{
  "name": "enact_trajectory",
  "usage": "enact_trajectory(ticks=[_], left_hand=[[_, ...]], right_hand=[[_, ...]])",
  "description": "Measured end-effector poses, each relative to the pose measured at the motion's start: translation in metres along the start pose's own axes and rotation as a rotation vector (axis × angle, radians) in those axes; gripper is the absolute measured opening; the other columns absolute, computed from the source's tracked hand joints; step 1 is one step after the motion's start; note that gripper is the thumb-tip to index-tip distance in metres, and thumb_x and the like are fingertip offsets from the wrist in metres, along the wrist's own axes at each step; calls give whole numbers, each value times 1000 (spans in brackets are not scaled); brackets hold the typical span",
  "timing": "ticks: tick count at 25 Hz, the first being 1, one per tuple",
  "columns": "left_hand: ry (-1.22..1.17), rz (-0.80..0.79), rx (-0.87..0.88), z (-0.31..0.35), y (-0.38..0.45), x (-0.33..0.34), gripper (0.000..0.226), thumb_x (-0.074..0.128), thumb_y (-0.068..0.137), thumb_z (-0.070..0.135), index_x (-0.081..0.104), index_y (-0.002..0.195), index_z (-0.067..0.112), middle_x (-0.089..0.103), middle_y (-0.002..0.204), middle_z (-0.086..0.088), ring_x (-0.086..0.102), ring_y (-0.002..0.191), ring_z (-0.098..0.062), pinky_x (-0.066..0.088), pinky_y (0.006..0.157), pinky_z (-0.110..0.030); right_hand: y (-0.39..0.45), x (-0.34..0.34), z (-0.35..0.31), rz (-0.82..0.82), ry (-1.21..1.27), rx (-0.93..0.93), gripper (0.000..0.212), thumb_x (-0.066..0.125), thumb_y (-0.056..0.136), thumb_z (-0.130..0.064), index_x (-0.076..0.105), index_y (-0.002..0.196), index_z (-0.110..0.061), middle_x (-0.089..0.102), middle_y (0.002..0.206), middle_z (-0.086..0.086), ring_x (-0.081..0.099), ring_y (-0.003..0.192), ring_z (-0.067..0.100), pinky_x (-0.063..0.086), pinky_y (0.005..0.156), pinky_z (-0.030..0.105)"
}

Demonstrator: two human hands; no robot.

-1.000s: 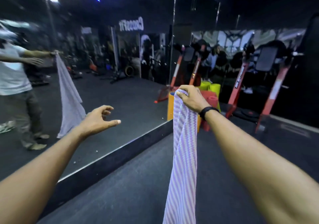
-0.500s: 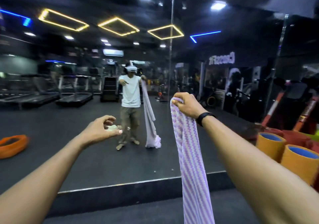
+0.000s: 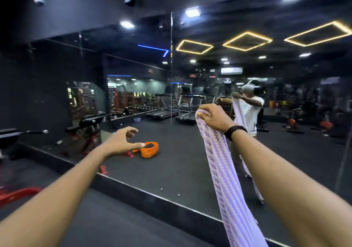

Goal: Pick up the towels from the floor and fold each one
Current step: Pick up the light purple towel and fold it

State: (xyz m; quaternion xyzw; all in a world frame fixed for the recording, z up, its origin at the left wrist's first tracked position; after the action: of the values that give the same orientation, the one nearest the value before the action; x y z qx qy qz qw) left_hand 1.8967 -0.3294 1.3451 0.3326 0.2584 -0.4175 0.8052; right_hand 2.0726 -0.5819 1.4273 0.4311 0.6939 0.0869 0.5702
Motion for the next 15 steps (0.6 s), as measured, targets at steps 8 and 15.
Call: enact_trajectory(ticks=[8,15], left_hand=[[128,209,-173,-154,-6,-164,62,86,66,37,59,118,18,62,108,-7,61,94,-18,49,93,-32],[242,373,-350,-284,-22,-282,60,85,69,35,57,120,18,60,110,-4,56,92,-12,48,93,-28]], right_hand=[[131,167,-136,-78,179,-179,19,55,93,-13,58,75,-19,60,79,3,55,81,20,33,70,26],[240,333,-257,-163,342,-366,18,54,90,-11,59,73,-13,64,77,8,57,79,23,34,67,29]])
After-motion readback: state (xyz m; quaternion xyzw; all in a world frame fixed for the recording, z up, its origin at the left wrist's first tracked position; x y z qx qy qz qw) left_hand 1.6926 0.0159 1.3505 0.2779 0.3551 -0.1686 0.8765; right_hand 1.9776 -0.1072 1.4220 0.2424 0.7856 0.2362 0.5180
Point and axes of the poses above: each hand's wrist, its own y-axis towards the middle knuckle, its own x-axis out of the palm, z = x × y, the point moved 6 cm from there along y, towards the middle knuckle
